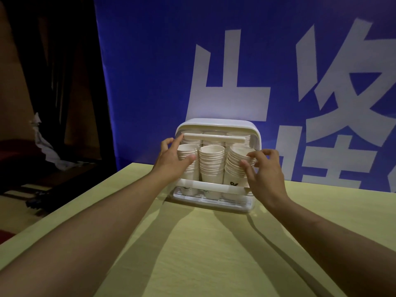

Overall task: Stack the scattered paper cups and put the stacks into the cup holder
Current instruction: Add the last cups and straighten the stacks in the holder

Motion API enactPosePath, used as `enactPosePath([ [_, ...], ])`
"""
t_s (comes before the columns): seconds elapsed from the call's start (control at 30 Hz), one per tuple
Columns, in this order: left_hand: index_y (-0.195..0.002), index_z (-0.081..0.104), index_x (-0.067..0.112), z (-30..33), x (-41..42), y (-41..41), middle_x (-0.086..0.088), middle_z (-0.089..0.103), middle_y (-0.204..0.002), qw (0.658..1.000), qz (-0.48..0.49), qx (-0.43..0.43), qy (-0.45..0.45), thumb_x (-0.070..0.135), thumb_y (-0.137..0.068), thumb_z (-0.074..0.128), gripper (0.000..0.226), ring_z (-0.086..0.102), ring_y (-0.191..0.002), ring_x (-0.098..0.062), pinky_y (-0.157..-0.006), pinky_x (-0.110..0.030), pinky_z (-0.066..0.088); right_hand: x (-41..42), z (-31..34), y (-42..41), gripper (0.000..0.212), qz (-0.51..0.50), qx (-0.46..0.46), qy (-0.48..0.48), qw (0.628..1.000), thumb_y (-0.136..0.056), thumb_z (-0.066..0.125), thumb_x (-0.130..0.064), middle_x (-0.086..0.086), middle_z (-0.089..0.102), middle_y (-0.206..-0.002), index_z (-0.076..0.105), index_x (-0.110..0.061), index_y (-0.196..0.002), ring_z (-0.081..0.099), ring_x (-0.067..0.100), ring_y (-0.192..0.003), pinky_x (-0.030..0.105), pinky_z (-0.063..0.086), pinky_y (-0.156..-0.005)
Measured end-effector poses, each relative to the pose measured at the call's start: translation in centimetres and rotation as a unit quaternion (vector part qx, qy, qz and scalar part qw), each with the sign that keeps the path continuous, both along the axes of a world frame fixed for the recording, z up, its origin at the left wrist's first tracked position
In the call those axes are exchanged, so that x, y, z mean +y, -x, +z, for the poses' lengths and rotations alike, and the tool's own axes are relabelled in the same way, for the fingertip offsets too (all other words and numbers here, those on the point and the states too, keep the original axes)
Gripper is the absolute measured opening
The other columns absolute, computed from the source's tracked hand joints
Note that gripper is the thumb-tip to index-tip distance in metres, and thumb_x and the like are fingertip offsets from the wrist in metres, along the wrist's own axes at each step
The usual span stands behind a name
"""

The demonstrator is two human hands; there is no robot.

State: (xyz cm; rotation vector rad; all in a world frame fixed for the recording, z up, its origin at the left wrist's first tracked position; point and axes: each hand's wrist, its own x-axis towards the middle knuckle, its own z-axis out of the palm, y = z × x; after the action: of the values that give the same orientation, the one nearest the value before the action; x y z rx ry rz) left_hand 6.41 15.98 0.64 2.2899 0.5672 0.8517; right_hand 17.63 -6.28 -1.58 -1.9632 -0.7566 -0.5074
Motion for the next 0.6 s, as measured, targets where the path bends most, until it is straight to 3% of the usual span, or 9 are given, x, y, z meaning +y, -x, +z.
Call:
enactPosePath([
  [0.13,-0.158,0.017,0.042,-0.3,0.1,-0.2,0.006,0.012,-0.161,1.0,0.005,0.003,-0.006,0.049,-0.097,0.057,0.073,0.033,-0.143,-0.023,-0.11,-0.041,0.036,0.5,-0.1,0.0,0.036,-0.01,0.023,0.037,0.999,-0.094,0.063,-0.037,0.003,0.04,-0.134,0.057,-0.022,-0.126,0.057,0.023,-0.112,0.029,0.05,-0.088],
  [0.3,-0.158,0.017,0.042,-0.5,0.1,-0.5,0.007,0.012,-0.16,1.0,0.011,-0.003,-0.014,0.046,-0.098,0.057,0.072,0.033,-0.143,-0.023,-0.111,-0.04,0.037,0.8,-0.3,0.3,0.056,-0.03,0.004,0.01,0.999,-0.09,0.069,-0.035,0.002,0.044,-0.137,0.04,-0.027,-0.137,0.055,0.021,-0.115,0.028,0.046,-0.084],
  [0.47,-0.156,0.021,0.044,-0.6,0.3,-0.3,0.006,0.017,-0.158,1.0,0.015,-0.011,-0.018,0.04,-0.097,0.062,0.072,0.038,-0.138,-0.025,-0.106,-0.04,0.042,0.5,0.0,0.5,0.067,-0.072,-0.06,0.053,0.994,-0.087,0.071,-0.042,0.002,0.042,-0.14,0.035,-0.031,-0.142,0.047,0.023,-0.123,0.036,0.049,-0.089],
  [0.53,-0.157,0.019,0.042,-0.7,-0.3,-0.3,0.007,0.009,-0.162,0.999,0.034,-0.009,-0.028,0.048,-0.091,0.068,0.082,0.023,-0.147,-0.026,-0.112,-0.045,0.036,0.3,0.2,0.7,0.062,-0.07,-0.088,0.074,0.991,-0.088,0.07,-0.042,0.002,0.038,-0.142,0.038,-0.031,-0.14,0.042,0.023,-0.126,0.036,0.049,-0.091],
  [0.6,-0.159,0.008,0.039,-0.9,-1.3,-0.7,0.01,-0.005,-0.166,0.998,0.043,0.012,-0.036,0.06,-0.079,0.075,0.106,0.005,-0.153,-0.025,-0.118,-0.051,0.028,0.1,0.2,0.8,0.051,-0.066,-0.102,0.107,0.987,-0.09,0.066,-0.043,0.0,0.037,-0.143,0.047,-0.029,-0.135,0.038,0.022,-0.127,0.033,0.047,-0.094],
])
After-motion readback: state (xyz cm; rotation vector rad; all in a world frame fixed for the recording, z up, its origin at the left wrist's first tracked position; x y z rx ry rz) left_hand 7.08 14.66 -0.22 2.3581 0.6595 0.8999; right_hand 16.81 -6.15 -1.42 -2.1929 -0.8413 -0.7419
